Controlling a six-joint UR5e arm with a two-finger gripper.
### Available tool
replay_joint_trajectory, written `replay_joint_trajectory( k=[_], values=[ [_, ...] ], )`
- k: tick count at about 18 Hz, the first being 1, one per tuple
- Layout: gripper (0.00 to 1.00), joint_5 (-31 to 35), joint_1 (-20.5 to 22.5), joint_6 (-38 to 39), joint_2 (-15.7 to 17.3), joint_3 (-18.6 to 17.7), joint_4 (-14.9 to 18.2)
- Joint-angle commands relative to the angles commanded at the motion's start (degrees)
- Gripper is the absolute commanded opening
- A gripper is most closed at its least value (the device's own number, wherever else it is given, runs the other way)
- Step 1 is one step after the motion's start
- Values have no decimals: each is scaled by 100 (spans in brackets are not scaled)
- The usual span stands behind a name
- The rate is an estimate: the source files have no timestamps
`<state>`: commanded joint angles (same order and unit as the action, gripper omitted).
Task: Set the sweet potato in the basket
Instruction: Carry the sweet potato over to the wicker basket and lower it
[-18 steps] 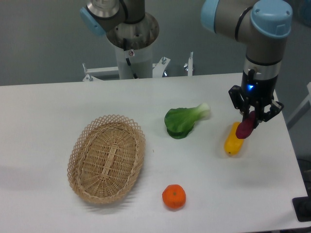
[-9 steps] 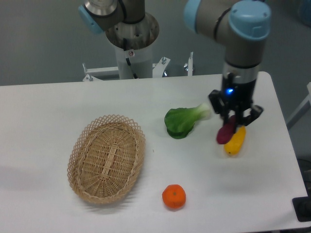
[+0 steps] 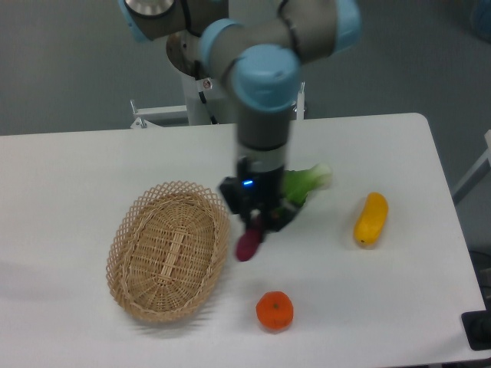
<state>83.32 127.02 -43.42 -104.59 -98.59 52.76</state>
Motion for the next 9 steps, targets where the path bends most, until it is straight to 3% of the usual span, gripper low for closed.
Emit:
replay_joint_trajectory(
  k=[3, 9],
  values=[
    [23, 131, -361, -79, -175, -449, -616],
    [23, 395, -748, -105, -597, -468, -679]
  ],
)
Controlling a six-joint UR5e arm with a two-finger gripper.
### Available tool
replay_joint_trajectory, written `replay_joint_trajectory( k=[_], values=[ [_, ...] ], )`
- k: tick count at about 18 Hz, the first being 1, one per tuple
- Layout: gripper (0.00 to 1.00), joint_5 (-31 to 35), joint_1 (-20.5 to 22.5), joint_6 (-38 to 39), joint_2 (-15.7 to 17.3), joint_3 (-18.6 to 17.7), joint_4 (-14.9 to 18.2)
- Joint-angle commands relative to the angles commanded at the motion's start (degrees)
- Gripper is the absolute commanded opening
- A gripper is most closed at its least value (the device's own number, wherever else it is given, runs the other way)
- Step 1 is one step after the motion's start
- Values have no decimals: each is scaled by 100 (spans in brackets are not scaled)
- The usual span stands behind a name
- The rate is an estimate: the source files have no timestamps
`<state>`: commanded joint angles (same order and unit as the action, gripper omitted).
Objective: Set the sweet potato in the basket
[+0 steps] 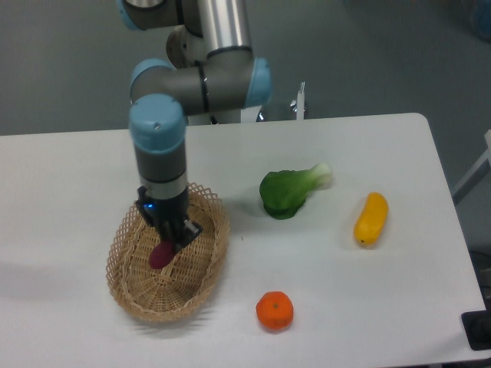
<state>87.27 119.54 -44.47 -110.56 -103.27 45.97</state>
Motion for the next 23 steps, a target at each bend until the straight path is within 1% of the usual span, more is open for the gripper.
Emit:
replay_joint_trajectory(
  k=[3, 6, 8, 9, 10, 11, 12, 13, 15, 18, 19, 20, 21, 23],
  values=[
    [24, 131, -35, -193, -79, -149, -9],
    [27, 185, -79, -220, -106, -184, 0],
    [38, 193, -88, -220, -106, -167, -9],
    [40, 193, -88, -220, -97, -167, -9],
    [44, 202, -88, -211, -97, -167, -9],
    [66, 202, -88, -211, -97, -158, -17],
    [92, 211, -88, -202, -80, -132, -17],
    [100, 202, -80, -194, -71, -106, -26],
    [100, 211, -80, -150, -18, -36, -9],
    [100, 220, -45, -88, 96, 210, 0],
    [100, 220, -18, 77, 157, 307, 0],
    [100, 229, 60, 244, 166, 412, 9],
    [100, 220, 218, 255, 201, 518, 9],
    [100, 202, 438, 228, 359, 641, 0]
  ],
)
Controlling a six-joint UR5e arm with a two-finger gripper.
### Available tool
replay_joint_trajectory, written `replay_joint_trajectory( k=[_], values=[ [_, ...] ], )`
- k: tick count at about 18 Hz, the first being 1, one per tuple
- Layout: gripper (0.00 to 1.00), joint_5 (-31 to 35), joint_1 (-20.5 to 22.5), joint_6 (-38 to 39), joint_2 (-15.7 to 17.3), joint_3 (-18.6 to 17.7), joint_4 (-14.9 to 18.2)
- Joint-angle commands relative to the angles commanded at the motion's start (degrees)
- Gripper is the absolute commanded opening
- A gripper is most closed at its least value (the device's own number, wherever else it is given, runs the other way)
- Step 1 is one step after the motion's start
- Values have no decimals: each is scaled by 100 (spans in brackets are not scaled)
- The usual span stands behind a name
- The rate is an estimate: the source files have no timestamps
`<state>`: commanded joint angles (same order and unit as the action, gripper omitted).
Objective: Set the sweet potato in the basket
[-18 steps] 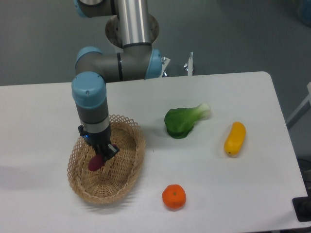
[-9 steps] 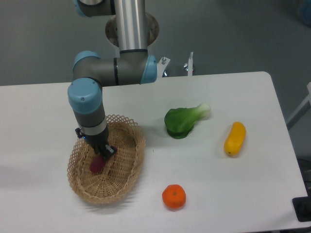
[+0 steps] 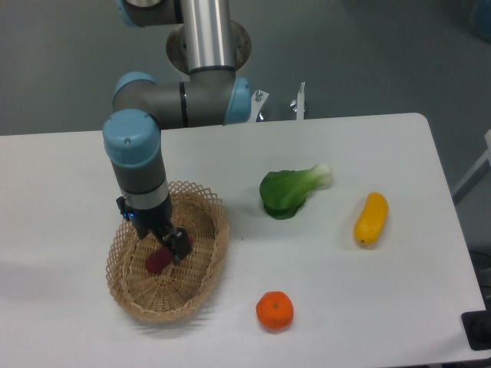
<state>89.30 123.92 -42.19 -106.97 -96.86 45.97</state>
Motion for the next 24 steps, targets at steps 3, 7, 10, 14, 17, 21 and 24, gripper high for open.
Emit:
replay_joint_trajectory(
  k=[3, 7, 10, 14, 17, 21, 24],
  values=[
    [100, 9, 491, -148, 79, 281, 105],
    [100, 17, 1265, -956, 326, 483, 271],
    [100, 9, 1722, -1518, 343, 755, 912],
    [100, 9, 2346, -3196, 528, 1019, 1764],
    [100, 0, 2690, -3725, 668, 1003, 1933],
    [100, -9, 3006, -4656, 704, 967, 2153],
    [100, -9, 3051, -4737, 704, 958, 2144]
  ],
)
